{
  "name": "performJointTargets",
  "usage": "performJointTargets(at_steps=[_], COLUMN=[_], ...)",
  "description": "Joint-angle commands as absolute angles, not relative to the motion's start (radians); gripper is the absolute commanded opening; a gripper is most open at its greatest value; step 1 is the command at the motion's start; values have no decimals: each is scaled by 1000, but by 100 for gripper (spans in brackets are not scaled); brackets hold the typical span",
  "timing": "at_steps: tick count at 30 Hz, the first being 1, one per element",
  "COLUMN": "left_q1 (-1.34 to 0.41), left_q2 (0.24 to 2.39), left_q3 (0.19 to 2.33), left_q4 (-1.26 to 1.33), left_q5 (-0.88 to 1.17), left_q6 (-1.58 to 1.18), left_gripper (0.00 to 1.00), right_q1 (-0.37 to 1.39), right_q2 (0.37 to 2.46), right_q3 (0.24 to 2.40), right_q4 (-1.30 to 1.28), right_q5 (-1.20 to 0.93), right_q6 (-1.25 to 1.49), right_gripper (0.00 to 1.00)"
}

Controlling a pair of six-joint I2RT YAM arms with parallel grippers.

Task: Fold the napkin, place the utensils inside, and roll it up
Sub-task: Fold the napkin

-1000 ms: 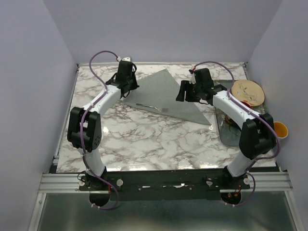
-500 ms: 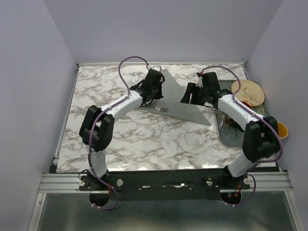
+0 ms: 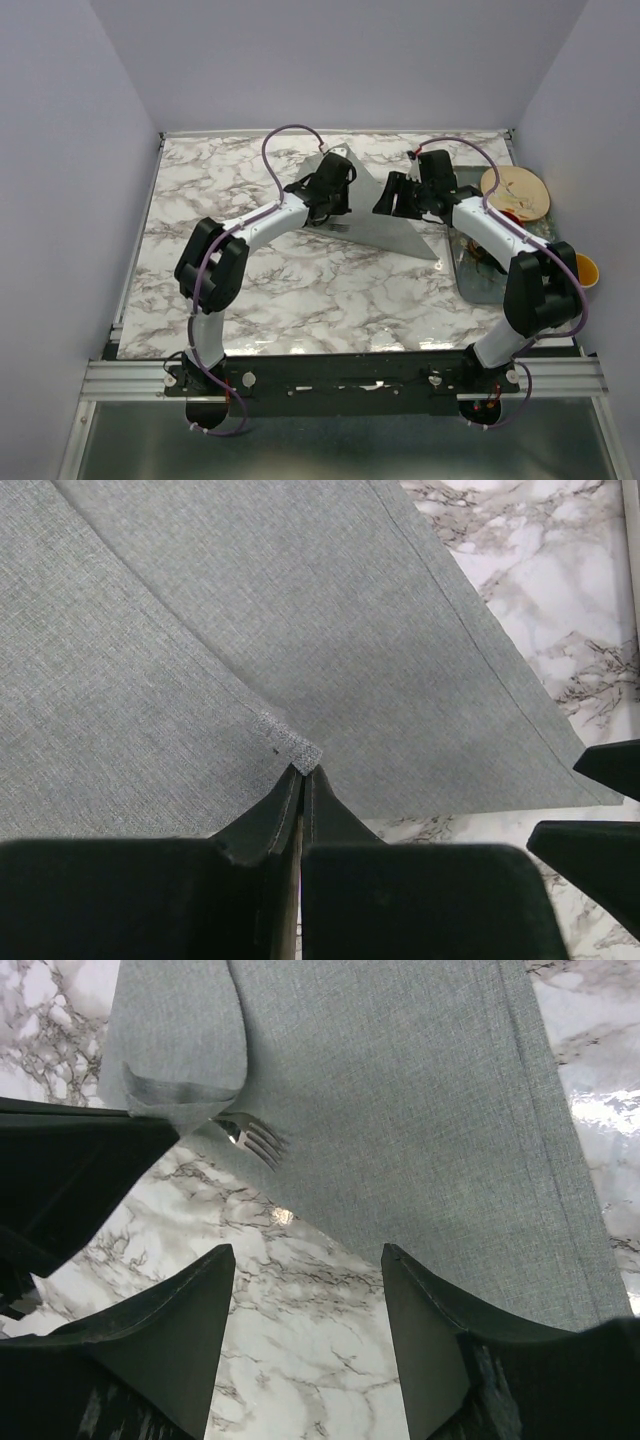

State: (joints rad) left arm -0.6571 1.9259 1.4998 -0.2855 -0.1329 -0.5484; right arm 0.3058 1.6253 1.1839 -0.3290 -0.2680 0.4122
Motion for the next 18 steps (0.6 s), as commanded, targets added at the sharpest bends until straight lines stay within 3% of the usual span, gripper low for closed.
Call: performJointTargets(at_steps=[1,18], left_q1=[-681,-701], left_q2=[1967,1993], left_q3=[1528,1520], left_q4=[-281,-273], left_q5=[-149,-127], left_q6=[-575,-566], left_gripper=[8,14], right_q1=[301,293], right_q2=[1614,1617], right_q3=[1161,1151], right_q4=[-302,-296], right_q5=[-293,-305], right_q6=[425,425], right_gripper=[69,69])
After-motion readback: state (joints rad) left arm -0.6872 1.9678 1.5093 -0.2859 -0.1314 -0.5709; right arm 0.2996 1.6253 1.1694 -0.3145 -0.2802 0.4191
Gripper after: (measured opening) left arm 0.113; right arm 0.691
